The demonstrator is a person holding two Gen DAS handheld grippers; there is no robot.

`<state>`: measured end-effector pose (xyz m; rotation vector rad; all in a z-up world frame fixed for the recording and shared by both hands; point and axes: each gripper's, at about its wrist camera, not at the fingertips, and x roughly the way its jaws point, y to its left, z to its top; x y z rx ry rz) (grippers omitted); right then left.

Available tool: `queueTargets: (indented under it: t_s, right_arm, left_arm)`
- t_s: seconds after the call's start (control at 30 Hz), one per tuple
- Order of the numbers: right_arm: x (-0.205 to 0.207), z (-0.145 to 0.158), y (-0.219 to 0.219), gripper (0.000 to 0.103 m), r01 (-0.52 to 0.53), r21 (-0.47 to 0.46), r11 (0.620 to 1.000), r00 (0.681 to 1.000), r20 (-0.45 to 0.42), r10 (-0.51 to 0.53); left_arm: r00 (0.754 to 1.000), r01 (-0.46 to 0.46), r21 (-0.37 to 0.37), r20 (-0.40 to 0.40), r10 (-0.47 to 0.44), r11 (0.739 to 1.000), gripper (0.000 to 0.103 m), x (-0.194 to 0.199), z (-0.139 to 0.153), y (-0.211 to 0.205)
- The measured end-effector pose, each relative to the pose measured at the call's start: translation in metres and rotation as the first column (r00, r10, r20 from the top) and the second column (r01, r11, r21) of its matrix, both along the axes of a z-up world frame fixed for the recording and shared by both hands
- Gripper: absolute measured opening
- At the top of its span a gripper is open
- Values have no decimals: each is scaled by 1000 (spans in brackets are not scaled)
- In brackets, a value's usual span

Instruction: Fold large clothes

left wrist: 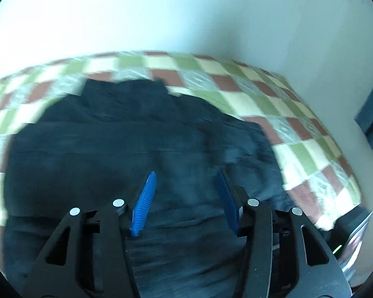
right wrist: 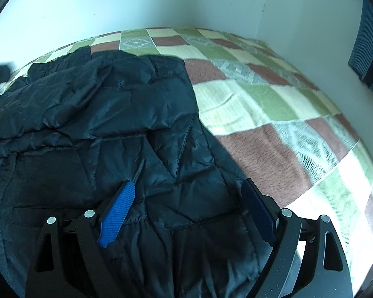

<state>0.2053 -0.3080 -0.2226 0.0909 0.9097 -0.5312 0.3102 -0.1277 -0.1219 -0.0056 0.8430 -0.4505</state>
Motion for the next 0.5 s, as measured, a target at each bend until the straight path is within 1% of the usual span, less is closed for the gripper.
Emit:
queueTargets:
  t_s: [0.03,0.07,0.13,0.17,0.23,0.27,0.3,0.33,0.37,0.43,0.5]
  right_arm:
    - [-2,9,4,86,-6,-8,1000,1000,16,6]
    - [-3,24,10,86,-25,0,1000,998,55,25]
    - [4,47,21,86,-82,36,996,990,120,77]
    - [14,57,29,86,-123,57,991,983,144,114]
    - [42,68,46,86,-206,100,973,967,175,187]
    - [54,70,53,81,-231,106,967,960,183,210]
    - [75,71,63,73,-260,100,961,953,184,239]
    - [93,68,70,67,-279,108,954,950,176,258]
    - [110,63,75,57,-296,141,945,948,166,272]
    - [135,51,77,56,-307,187,933,948,143,283]
    - [155,29,79,56,-294,193,936,955,91,282]
  left_arm:
    - [999,-43,10,17,43,999,51,1,4,24]
    - [996,-86,19,26,85,996,52,4,6,45]
    - [983,-183,39,43,181,982,52,14,7,89]
    - [974,-225,50,41,224,973,52,21,6,107]
    - [954,-300,60,33,299,952,51,37,2,137]
    - [945,-325,65,45,323,943,51,44,0,147]
    - [938,-344,85,62,340,935,51,50,-2,152]
    - [933,-359,126,86,350,925,52,58,-7,155]
    - [931,-363,155,102,351,919,52,63,-10,156]
    - [930,-366,209,114,349,907,52,76,-24,158]
    - [932,-362,229,89,350,904,52,86,-38,161]
